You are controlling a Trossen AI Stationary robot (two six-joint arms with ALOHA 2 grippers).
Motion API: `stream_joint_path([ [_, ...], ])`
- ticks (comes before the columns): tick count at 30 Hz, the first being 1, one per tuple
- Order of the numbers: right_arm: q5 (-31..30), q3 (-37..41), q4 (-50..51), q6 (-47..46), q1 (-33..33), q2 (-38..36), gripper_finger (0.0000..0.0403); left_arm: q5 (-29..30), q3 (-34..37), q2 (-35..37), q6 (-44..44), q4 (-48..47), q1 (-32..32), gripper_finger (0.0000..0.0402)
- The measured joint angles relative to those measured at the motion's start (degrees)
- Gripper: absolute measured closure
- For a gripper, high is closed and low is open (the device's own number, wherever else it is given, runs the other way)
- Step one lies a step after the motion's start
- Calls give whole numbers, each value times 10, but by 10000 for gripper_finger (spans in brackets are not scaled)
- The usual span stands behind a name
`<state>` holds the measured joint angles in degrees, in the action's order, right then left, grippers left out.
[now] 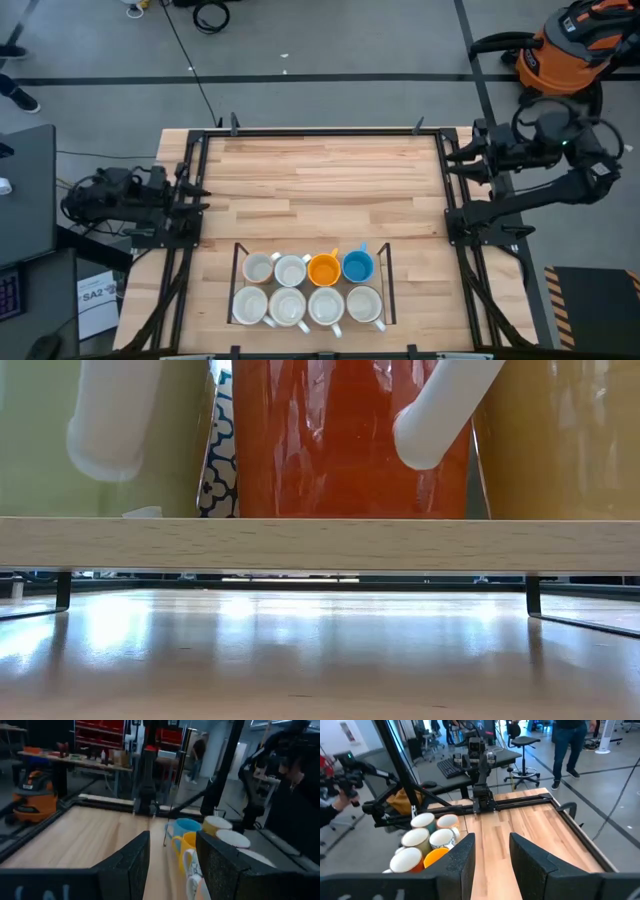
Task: Place coffee mugs
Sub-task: Return to Home Position
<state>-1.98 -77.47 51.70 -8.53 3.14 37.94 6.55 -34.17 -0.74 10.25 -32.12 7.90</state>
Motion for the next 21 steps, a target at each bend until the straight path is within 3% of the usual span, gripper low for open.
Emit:
stream_joint_path([
  [10, -1, 221, -129, -40, 0, -155, 277, 9, 82, 5, 12, 76, 0, 235],
  [21, -10, 422, -275, -70, 0, -309, 277, 13, 210, 5, 15, 247, 0, 235],
])
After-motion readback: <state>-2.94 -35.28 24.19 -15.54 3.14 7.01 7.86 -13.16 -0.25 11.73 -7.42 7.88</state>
